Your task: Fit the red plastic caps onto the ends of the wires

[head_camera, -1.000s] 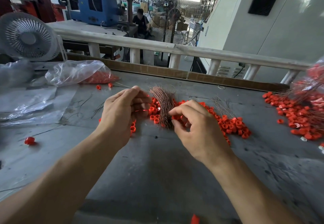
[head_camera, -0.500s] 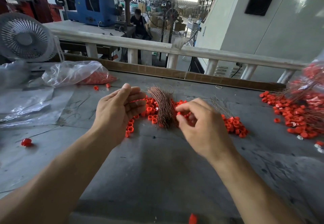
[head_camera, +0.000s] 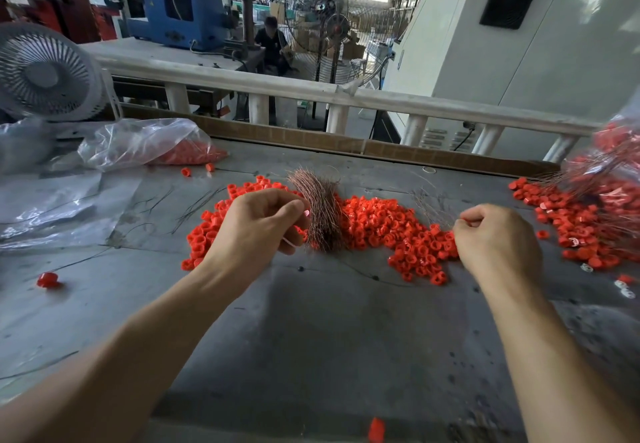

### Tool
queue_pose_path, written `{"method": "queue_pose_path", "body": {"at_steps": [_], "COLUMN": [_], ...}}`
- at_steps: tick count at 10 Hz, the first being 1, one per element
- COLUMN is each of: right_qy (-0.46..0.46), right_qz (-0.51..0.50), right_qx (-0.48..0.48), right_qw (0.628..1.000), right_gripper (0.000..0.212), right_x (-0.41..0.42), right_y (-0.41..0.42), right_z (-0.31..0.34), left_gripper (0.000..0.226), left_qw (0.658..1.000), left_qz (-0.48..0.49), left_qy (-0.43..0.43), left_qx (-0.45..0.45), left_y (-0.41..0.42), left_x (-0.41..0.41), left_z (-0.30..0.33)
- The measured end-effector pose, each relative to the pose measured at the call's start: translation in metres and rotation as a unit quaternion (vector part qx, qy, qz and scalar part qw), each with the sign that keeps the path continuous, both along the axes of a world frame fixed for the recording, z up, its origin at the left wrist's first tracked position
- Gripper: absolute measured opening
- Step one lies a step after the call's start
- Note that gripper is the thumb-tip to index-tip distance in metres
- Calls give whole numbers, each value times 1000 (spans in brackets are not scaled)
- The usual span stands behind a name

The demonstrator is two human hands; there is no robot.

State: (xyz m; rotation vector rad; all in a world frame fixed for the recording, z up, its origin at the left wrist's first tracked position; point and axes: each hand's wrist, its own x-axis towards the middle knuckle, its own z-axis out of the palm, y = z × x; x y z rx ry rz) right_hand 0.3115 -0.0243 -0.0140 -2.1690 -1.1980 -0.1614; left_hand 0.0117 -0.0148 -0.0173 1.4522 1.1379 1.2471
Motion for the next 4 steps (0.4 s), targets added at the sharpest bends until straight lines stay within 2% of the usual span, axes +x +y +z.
{"method": "queue_pose_path", "body": {"at_steps": [2, 4], "right_qy": [-3, -18], "right_qz": [-5, 5], "right_qx": [-34, -23], "right_qw": [999, 1000], "right_gripper": [13, 25], "right_x": [1, -2], "right_y": [2, 0], "right_z": [-2, -1], "left_gripper": [16, 15], "left_qw": [999, 997], "left_qz": [-23, -20], "left_qy": [45, 65], "left_qx": [17, 20], "left_y": [-1, -2], "left_x": [1, 3], "left_z": [-3, -3]}}
